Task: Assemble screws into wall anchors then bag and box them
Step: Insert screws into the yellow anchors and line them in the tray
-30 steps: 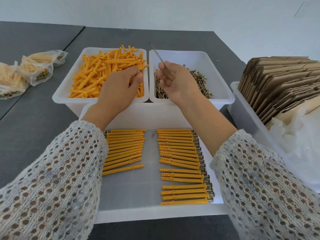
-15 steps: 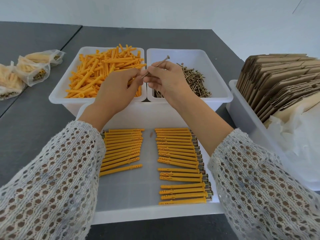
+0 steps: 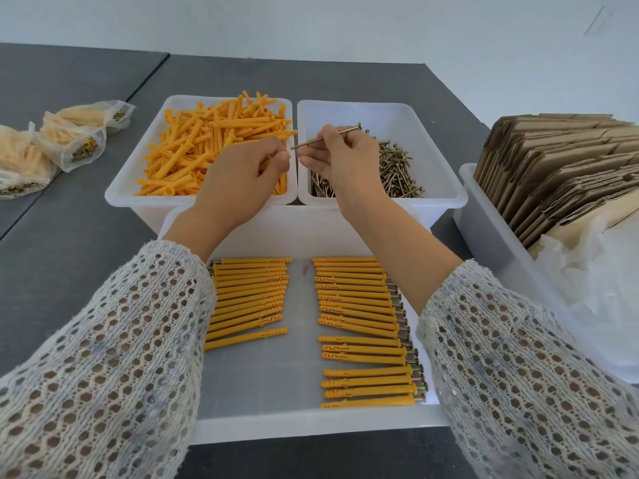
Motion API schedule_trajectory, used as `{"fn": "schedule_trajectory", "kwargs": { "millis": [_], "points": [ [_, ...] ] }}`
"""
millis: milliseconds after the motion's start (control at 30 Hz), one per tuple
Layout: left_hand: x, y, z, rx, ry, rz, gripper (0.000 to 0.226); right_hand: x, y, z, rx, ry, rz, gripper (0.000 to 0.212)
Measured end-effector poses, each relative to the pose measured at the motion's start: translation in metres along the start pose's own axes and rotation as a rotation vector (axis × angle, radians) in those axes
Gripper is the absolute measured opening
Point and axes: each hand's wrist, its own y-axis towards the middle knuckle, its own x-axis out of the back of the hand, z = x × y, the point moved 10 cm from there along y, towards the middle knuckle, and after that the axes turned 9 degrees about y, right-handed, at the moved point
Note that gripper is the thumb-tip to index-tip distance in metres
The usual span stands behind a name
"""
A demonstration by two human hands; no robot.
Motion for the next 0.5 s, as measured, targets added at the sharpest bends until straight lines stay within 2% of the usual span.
{"fn": "schedule_trajectory", "kwargs": {
  "millis": [167, 367, 500],
  "points": [
    [-0.001, 0.001, -0.002, -0.026, 0.019, 0.013, 0.031, -0.004, -0.001, -0.005, -0.008, -0.021, 0.03, 0.018],
    [-0.002, 0.001, -0.002, -0.023, -0.001, 0.015, 0.027, -0.02, -0.006, -0.01, -0.002, -0.242, 0.134, 0.016],
    [-0.003, 0.002, 0.001, -0.006, -0.017, 0.025, 0.026, -0.017, -0.007, -0.005, 0.011, -0.164, 0.093, 0.017]
  ]
}}
